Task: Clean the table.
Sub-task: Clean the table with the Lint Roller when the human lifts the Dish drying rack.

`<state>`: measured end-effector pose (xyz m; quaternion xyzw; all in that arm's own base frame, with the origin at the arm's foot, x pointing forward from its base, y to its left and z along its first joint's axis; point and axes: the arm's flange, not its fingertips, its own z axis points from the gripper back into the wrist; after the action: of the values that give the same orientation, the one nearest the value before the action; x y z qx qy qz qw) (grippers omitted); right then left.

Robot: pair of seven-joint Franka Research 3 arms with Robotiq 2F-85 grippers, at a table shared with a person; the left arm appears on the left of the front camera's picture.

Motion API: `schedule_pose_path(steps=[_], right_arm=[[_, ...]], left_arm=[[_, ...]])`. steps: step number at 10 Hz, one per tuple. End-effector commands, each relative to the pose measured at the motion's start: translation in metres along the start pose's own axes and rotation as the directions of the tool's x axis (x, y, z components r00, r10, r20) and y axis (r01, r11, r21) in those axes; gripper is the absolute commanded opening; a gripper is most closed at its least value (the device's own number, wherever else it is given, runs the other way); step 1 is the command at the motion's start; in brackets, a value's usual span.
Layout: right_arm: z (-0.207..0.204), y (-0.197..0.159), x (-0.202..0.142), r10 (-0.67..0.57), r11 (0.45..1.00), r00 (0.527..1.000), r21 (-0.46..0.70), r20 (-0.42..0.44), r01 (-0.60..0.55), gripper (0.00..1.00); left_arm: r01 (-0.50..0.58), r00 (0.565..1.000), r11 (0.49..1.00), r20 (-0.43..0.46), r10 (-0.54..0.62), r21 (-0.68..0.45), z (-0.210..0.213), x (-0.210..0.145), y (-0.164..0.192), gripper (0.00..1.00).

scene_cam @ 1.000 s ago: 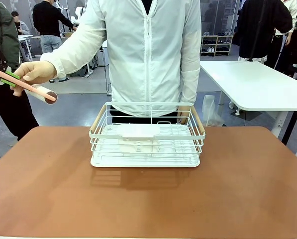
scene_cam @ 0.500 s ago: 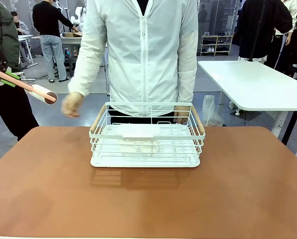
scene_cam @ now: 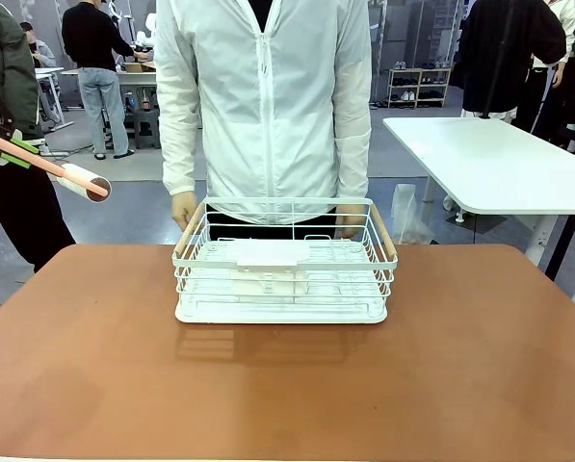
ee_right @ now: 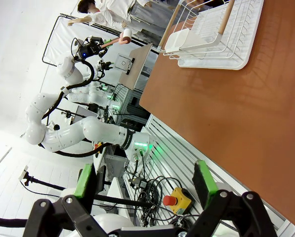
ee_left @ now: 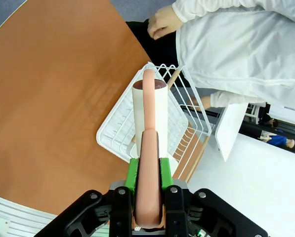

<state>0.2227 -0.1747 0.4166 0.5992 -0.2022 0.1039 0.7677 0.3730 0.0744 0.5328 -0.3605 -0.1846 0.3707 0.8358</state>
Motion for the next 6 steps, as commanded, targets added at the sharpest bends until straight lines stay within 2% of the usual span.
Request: schedule_pose_path(steps=[1, 6], right_arm=[[0.0004, 0.0031, 0.0001, 0.012, 1.0, 1.0, 0.002, 0.002, -0.012, 1.0], [0.0004, 0.0031, 0.0001, 0.012, 1.0, 1.0, 0.002, 0.002, -0.012, 1.0]], left_arm=[[0.002, 1.0, 1.0, 0.002, -0.002, -0.002, 0.0009, 0.0, -0.0009, 0.02], [0.002, 1.0, 1.0, 0.002, -0.002, -0.002, 0.0009, 0.0, -0.0009, 0.02]])
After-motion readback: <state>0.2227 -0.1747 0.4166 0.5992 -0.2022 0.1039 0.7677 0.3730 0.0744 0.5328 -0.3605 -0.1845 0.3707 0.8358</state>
